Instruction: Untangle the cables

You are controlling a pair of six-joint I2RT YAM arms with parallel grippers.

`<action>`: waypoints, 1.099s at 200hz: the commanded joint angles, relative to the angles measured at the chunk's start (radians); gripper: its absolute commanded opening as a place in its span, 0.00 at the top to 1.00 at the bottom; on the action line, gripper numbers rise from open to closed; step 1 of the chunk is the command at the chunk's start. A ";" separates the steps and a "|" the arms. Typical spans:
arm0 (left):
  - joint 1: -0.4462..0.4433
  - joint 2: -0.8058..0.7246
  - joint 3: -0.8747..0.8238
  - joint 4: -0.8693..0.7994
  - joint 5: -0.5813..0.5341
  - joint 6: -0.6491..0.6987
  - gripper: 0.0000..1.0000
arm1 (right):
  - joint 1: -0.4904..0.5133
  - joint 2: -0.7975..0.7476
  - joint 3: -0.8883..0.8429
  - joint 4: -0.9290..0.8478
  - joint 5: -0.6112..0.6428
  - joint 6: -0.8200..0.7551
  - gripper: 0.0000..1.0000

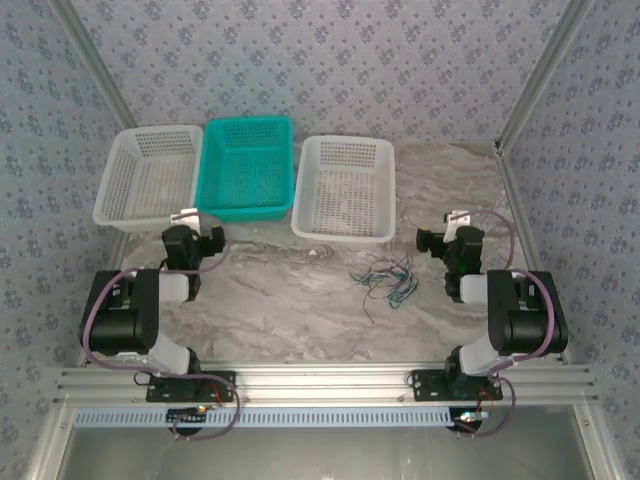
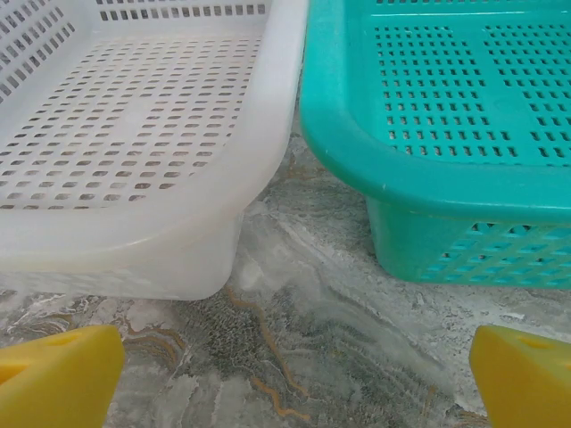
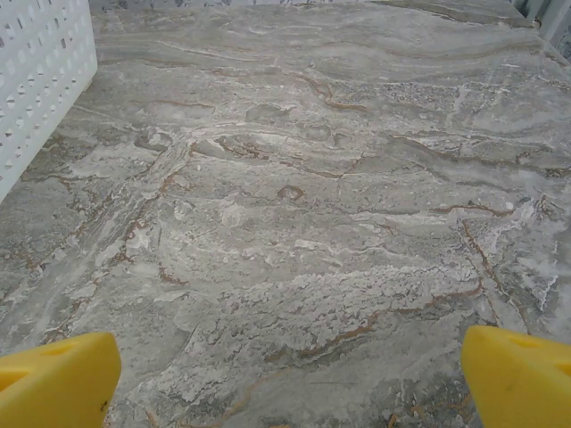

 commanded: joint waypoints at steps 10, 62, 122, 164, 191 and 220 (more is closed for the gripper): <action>0.008 0.004 0.000 0.034 0.012 -0.014 0.01 | -0.004 0.007 0.018 0.000 -0.008 -0.015 0.00; 0.008 0.005 -0.001 0.034 0.011 -0.015 0.01 | -0.010 0.007 0.017 0.001 -0.019 -0.011 0.00; 0.008 0.005 0.000 0.035 0.013 -0.014 0.01 | 0.006 -0.017 0.038 -0.046 0.029 -0.014 0.00; 0.008 -0.001 0.001 0.028 0.025 -0.009 0.01 | 0.070 -0.296 0.167 -0.528 0.258 0.180 0.00; -0.013 -0.083 -0.046 0.049 -0.036 -0.005 0.01 | 0.073 -0.419 0.313 -0.944 0.156 0.513 0.00; -0.082 -0.325 -0.030 -0.215 -0.178 -0.058 0.01 | 0.145 -0.457 0.388 -1.125 0.059 0.594 0.00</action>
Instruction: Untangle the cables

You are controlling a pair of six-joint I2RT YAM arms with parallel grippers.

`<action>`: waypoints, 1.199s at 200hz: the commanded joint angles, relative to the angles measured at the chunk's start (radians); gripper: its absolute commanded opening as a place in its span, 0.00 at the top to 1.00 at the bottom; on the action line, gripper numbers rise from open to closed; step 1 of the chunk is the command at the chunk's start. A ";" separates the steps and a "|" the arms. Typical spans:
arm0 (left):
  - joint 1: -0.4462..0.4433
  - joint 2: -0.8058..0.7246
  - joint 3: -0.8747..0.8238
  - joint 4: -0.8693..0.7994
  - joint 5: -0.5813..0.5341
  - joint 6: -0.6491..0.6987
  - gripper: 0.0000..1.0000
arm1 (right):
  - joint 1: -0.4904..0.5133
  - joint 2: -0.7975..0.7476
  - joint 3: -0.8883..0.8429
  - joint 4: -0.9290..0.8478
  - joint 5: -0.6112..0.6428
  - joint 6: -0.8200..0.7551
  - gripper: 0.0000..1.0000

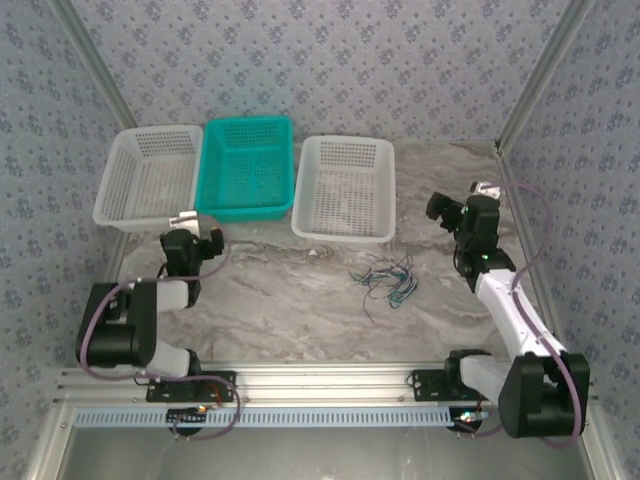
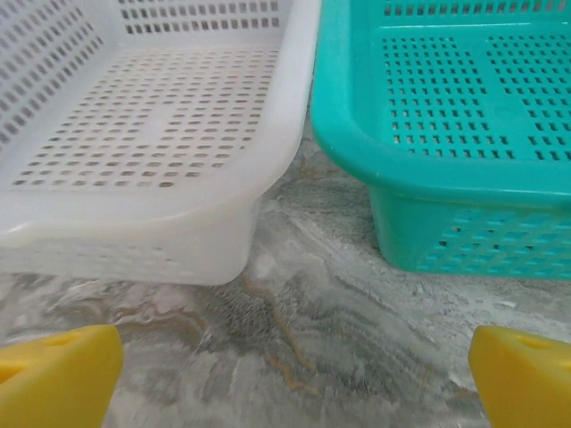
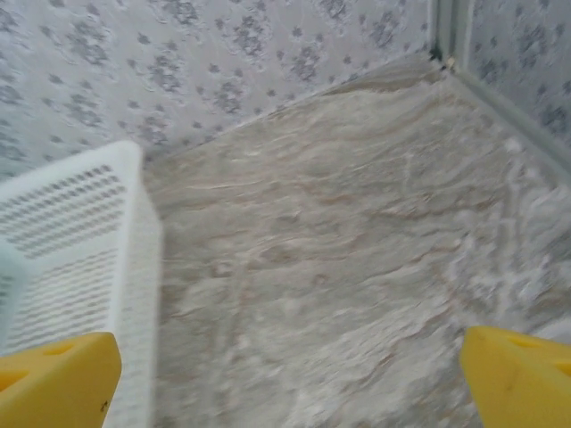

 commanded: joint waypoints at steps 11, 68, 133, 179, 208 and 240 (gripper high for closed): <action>-0.065 -0.282 0.041 -0.287 -0.137 -0.114 0.01 | 0.077 -0.020 0.064 -0.386 -0.096 0.188 0.00; -0.236 -0.638 0.133 -0.834 -0.153 -0.537 0.05 | 0.121 -0.012 0.062 -0.487 -0.209 0.199 0.00; -0.667 -0.414 0.192 -0.712 0.010 -0.855 0.23 | 0.302 0.212 -0.008 -0.373 -0.259 0.284 0.07; -0.758 -0.265 0.293 -0.691 0.021 -0.702 0.23 | 0.333 0.272 -0.016 -0.350 -0.189 0.263 1.00; -0.758 -0.269 0.331 -0.671 0.082 -0.573 0.21 | 0.357 0.096 -0.022 -0.351 -0.190 0.188 1.00; -0.758 -0.208 0.424 -0.688 0.221 -0.424 0.15 | 0.367 -0.093 0.002 -0.349 -0.235 0.111 1.00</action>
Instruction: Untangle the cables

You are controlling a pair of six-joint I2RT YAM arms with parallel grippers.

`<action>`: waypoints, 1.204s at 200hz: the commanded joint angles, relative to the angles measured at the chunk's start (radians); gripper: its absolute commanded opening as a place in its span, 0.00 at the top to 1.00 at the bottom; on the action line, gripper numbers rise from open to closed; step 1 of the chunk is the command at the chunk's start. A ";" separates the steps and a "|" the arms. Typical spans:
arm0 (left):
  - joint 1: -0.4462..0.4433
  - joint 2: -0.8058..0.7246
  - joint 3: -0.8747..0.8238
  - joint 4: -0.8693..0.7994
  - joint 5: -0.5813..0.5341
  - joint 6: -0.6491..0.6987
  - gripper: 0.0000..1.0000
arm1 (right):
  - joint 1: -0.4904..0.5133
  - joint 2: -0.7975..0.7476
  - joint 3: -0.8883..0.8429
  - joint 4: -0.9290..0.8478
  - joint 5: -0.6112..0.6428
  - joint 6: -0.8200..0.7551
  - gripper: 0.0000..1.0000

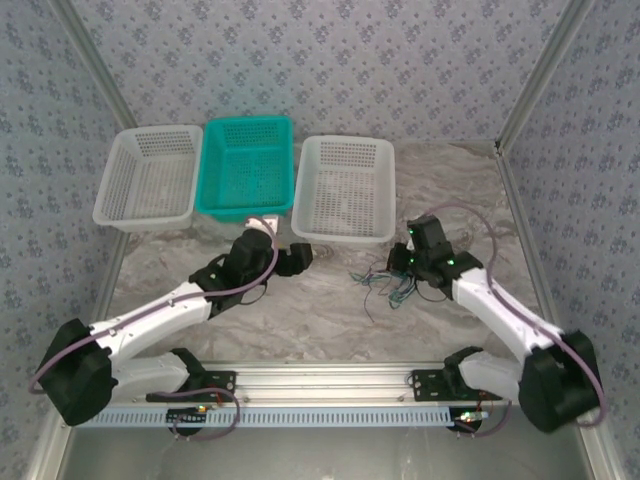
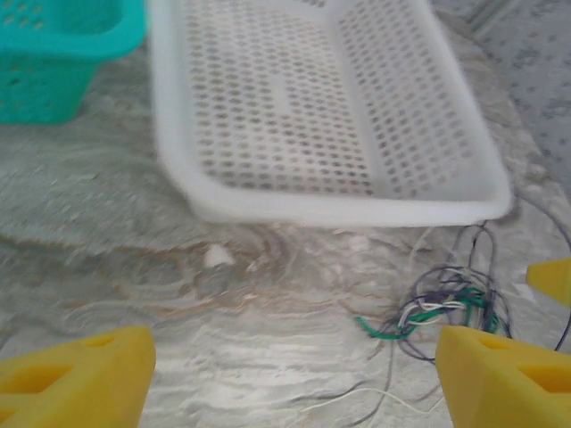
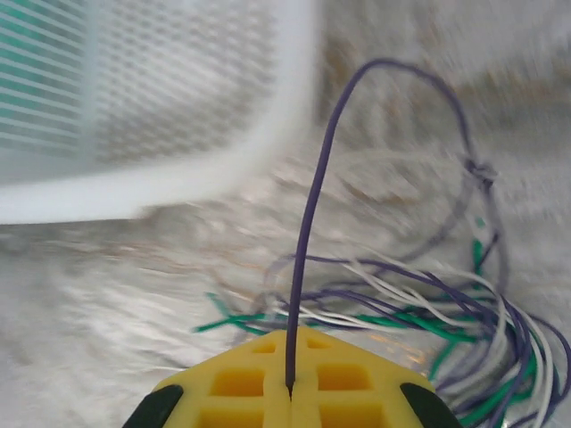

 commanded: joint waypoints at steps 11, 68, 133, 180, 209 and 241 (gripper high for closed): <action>-0.006 0.061 0.113 0.026 0.178 0.190 0.14 | 0.008 -0.139 0.051 0.001 -0.077 -0.118 1.00; -0.009 0.183 0.204 0.130 0.491 0.352 0.04 | 0.011 -0.095 0.273 0.021 -0.203 -0.163 1.00; -0.070 0.414 0.302 0.525 0.543 0.296 0.02 | 0.043 0.025 0.388 0.094 -0.200 -0.057 1.00; -0.090 0.593 0.343 0.840 0.435 0.133 0.29 | 0.071 0.001 0.376 0.085 -0.163 -0.021 1.00; -0.091 0.596 0.344 0.850 0.414 0.129 1.00 | 0.072 -0.012 0.364 0.062 -0.121 -0.030 1.00; -0.091 0.547 0.350 0.774 0.427 0.102 1.00 | 0.068 -0.014 0.327 0.021 -0.036 -0.068 0.72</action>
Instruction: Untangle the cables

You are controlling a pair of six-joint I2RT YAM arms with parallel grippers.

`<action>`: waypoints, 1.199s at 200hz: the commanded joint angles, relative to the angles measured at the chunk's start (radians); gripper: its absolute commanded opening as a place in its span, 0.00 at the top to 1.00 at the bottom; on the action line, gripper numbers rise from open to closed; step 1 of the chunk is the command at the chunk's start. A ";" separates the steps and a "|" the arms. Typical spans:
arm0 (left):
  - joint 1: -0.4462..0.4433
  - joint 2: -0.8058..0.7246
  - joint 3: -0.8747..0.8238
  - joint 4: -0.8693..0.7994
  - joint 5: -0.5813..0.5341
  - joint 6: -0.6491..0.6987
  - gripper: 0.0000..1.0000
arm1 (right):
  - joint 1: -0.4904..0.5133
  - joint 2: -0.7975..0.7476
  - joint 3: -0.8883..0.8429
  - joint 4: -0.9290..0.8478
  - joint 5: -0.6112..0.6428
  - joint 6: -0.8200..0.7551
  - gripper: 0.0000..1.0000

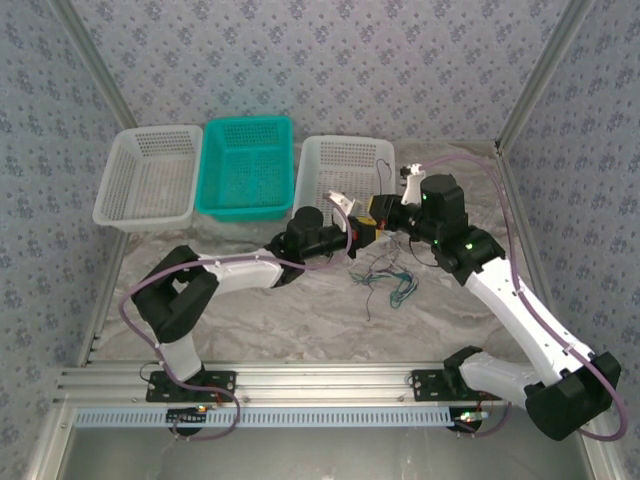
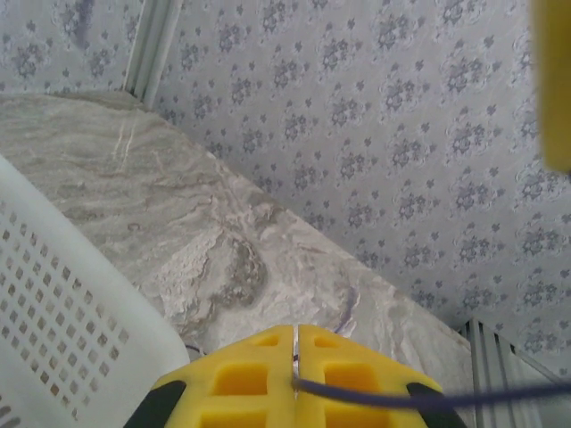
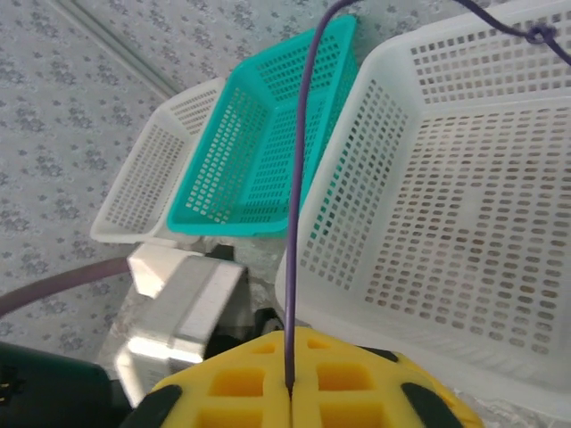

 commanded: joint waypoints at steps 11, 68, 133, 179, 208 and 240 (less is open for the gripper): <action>-0.005 -0.078 0.043 -0.007 -0.006 -0.049 1.00 | -0.002 -0.028 -0.058 -0.045 0.118 -0.034 0.49; -0.006 -0.089 0.064 -0.087 -0.036 -0.086 1.00 | -0.027 -0.209 -0.282 -0.010 0.248 -0.007 0.16; -0.007 -0.085 0.073 -0.051 -0.002 -0.151 1.00 | -0.051 -0.373 -0.531 0.248 0.007 -0.010 0.05; -0.008 -0.084 0.087 -0.061 0.028 -0.159 1.00 | -0.045 -0.313 -0.529 0.388 -0.016 -0.038 0.00; -0.007 -0.093 0.100 -0.061 0.049 -0.171 1.00 | -0.046 -0.229 -0.514 0.402 0.039 -0.126 0.04; -0.008 -0.105 0.112 -0.067 0.057 -0.178 1.00 | -0.044 -0.129 -0.494 0.431 0.025 -0.106 0.40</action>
